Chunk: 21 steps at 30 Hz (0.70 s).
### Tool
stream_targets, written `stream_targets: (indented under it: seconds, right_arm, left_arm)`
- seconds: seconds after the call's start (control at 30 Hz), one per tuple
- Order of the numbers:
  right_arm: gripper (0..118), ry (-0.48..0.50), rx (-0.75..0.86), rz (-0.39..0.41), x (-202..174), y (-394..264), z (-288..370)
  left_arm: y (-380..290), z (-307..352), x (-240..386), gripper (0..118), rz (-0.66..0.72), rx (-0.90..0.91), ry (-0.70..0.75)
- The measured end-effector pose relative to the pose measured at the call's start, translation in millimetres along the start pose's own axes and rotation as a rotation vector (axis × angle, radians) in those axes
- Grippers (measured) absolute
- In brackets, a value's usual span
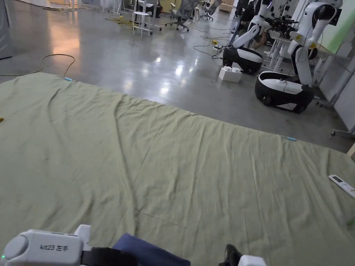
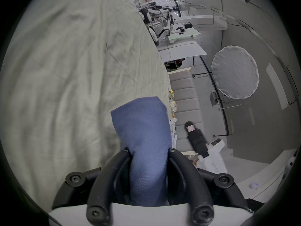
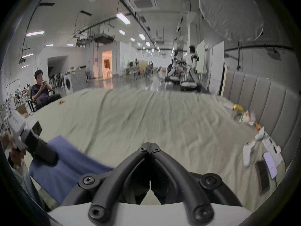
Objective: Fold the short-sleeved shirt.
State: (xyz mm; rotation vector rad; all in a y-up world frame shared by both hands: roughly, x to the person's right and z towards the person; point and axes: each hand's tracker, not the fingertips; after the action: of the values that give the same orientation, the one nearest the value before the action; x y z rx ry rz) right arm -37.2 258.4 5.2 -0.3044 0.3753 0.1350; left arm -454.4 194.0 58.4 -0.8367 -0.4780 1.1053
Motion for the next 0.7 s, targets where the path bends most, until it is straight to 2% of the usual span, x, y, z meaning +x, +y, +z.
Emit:
stream_targets:
  seconds: [0.3,0.37,0.4,0.7]
  right_arm:
    - [0,-0.097,0.229,0.034,29.9,87.8,-1.5]
    - [0,-0.111,0.233,0.005,36.8,94.1,-1.5]
    - [0,-0.12,0.248,0.024,39.3,97.8,-0.9]
    - [0,-0.167,0.233,0.006,56.3,96.7,3.1]
  left_arm:
    - [50.0,123.6,-41.5,27,-0.014,0.079,0.12]
    - [53.7,151.0,-36.2,27,-0.023,0.103,0.153]
    - [59.0,165.6,-37.4,27,-0.032,0.113,0.181]
    - [91.1,275.0,-49.6,27,-0.004,0.192,0.393]
